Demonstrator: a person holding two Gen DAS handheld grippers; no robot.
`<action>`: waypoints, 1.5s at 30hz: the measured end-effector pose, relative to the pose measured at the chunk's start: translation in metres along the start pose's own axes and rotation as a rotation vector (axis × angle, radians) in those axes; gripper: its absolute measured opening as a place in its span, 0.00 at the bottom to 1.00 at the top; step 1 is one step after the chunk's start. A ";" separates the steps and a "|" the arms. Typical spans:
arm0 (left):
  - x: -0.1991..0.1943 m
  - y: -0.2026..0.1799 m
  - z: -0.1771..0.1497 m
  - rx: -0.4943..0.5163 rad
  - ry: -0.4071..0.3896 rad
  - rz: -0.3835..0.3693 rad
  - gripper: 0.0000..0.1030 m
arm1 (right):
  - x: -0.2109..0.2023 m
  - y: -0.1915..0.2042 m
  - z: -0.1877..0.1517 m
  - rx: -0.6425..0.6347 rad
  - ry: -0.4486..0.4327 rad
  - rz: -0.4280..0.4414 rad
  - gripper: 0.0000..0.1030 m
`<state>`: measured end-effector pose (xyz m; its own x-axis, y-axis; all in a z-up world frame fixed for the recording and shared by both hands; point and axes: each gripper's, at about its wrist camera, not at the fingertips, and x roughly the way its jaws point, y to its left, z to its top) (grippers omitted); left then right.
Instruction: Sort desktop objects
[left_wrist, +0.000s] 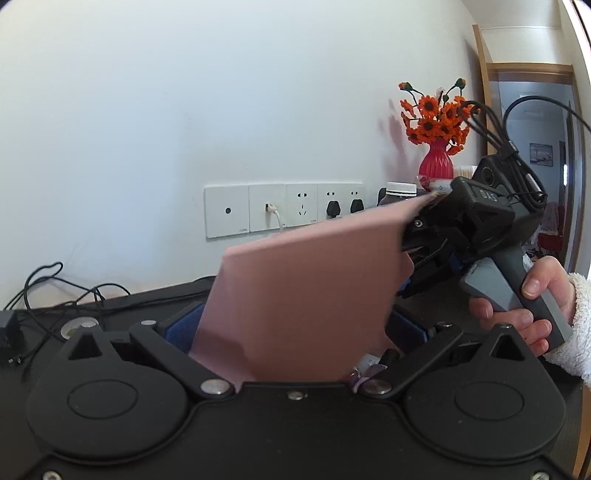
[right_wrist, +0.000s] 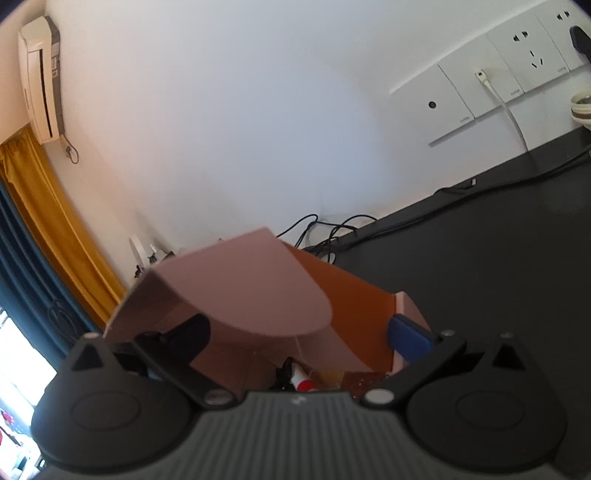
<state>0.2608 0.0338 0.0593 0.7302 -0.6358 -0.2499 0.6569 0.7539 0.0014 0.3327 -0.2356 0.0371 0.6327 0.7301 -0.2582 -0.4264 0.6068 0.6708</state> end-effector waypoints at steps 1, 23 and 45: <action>0.001 0.000 0.000 0.002 0.000 0.003 1.00 | 0.000 0.001 -0.001 -0.013 0.001 -0.006 0.99; 0.013 0.008 -0.002 -0.009 0.032 0.070 1.00 | 0.053 0.009 -0.026 -0.269 0.151 -0.496 0.99; 0.023 0.022 -0.006 -0.054 0.093 0.139 1.00 | 0.043 -0.008 -0.011 -0.133 0.025 -0.679 0.99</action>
<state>0.2909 0.0369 0.0473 0.7913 -0.5088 -0.3391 0.5381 0.8428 -0.0091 0.3563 -0.2055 0.0134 0.7730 0.1811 -0.6080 -0.0180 0.9642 0.2644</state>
